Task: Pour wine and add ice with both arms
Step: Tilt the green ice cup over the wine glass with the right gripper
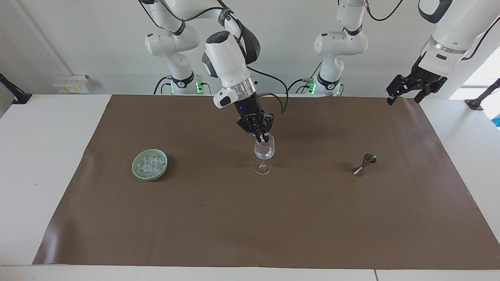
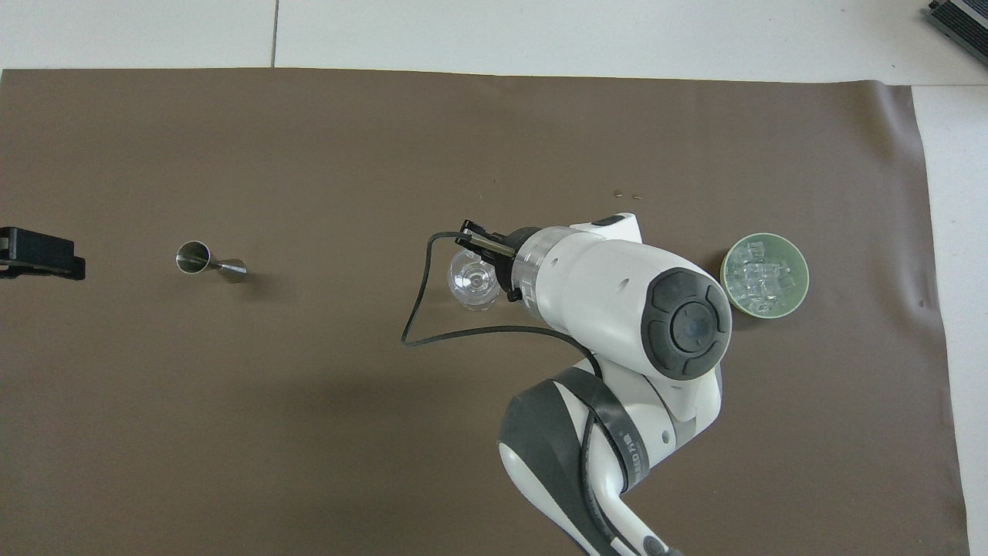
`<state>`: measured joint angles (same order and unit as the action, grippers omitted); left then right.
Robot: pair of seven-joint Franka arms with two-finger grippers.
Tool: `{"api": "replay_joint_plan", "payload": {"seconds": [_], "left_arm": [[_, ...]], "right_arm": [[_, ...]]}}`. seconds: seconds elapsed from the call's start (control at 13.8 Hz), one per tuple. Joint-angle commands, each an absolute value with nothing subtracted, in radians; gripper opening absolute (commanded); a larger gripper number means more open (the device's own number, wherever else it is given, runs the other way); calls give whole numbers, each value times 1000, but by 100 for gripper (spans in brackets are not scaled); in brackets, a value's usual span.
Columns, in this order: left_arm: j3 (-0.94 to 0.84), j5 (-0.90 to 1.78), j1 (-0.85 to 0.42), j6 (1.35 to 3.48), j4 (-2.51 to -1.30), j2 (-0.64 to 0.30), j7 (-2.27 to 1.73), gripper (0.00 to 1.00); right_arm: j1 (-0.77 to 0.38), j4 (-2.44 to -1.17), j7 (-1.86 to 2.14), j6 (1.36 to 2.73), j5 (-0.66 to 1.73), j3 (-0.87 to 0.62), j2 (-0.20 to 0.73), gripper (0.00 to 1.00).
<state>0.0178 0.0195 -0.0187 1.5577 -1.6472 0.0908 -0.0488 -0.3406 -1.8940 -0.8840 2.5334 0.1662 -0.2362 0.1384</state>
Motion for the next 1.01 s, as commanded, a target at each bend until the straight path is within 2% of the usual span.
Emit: {"api": "replay_joint_plan", "payload": {"seconds": [0.0,0.36,0.58,0.72,0.79,0.87,0.94], "left_arm": [[15,12,-12,1569,-1681,120,-46,100],[15,12,-12,1568,-1681,120,-46,100],[15,12,-12,1568,-1681,120,-46,100],[15,12,-12,1569,-1681,120,-46,100],[15,12,-12,1568,-1681,120,-46,100],[15,12,-12,1568,-1681,120,-46,100],[15,12,-12,1568,-1681,120,-46,100]], "right_arm": [[-344,-1911,-888,2548,181,-238,137,17],[-344,-1924,-893,2545,181,-248,130,26],[-344,-1924,-894,2543,181,-250,130,44],[-344,-1924,-894,2543,181,-250,130,51],[-345,-1922,-897,2542,181,-250,130,57],[-347,-1914,-899,2539,179,-250,132,71],[-350,-1907,-899,2537,179,-250,133,92]]}}
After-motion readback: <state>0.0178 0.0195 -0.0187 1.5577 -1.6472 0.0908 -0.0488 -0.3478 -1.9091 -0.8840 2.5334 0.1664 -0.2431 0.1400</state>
